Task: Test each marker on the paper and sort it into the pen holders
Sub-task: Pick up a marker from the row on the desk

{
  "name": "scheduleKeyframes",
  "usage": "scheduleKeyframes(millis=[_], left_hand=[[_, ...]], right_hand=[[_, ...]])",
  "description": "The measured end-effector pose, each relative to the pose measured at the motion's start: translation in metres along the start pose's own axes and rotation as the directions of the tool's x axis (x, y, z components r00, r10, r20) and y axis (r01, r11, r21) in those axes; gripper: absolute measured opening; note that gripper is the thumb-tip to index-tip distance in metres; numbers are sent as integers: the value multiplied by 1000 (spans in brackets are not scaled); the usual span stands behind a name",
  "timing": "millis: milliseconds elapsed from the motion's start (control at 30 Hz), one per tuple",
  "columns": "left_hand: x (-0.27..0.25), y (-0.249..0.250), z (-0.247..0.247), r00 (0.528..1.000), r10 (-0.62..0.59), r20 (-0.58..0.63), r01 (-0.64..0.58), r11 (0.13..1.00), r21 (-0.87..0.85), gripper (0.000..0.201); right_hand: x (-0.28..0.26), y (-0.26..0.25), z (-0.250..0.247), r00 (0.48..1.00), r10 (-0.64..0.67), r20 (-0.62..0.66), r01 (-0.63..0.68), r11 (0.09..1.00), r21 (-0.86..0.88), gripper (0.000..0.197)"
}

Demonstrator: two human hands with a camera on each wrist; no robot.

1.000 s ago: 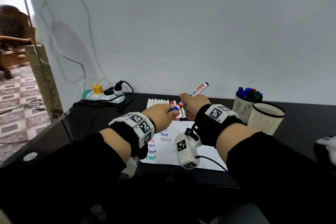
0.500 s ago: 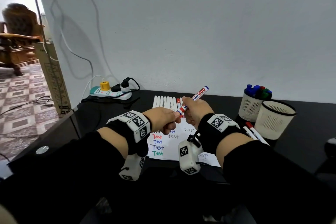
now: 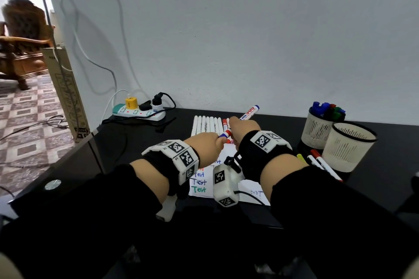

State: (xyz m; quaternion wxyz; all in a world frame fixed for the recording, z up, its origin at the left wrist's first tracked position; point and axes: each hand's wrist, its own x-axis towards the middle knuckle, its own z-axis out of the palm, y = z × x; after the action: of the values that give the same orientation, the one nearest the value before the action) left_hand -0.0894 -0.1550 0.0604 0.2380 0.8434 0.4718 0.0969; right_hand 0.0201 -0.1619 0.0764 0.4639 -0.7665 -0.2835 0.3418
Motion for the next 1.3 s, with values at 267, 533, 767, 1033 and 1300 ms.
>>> scheduleKeyframes(millis=[267,533,767,1033,1300], left_hand=[[5,-8,-4,977,42,210,78,845,-529,40],[7,-10,-11,957,46,287,146,777,-613,41],[4,-21,-12,997,-6,82,23,978,-206,33],[10,-38,-16,997,-7,74,7,1000,5,37],[23,-43,-11,997,-61,-53,62,998,20,37]], right_hand=[[2,4,-2,988,-88,129,72,990,123,27],[2,4,2,984,-88,156,61,984,169,31],[19,1,-17,998,-41,-37,44,994,98,23],[29,11,-28,999,10,31,-19,959,282,28],[38,31,-20,996,60,68,-79,943,322,24]])
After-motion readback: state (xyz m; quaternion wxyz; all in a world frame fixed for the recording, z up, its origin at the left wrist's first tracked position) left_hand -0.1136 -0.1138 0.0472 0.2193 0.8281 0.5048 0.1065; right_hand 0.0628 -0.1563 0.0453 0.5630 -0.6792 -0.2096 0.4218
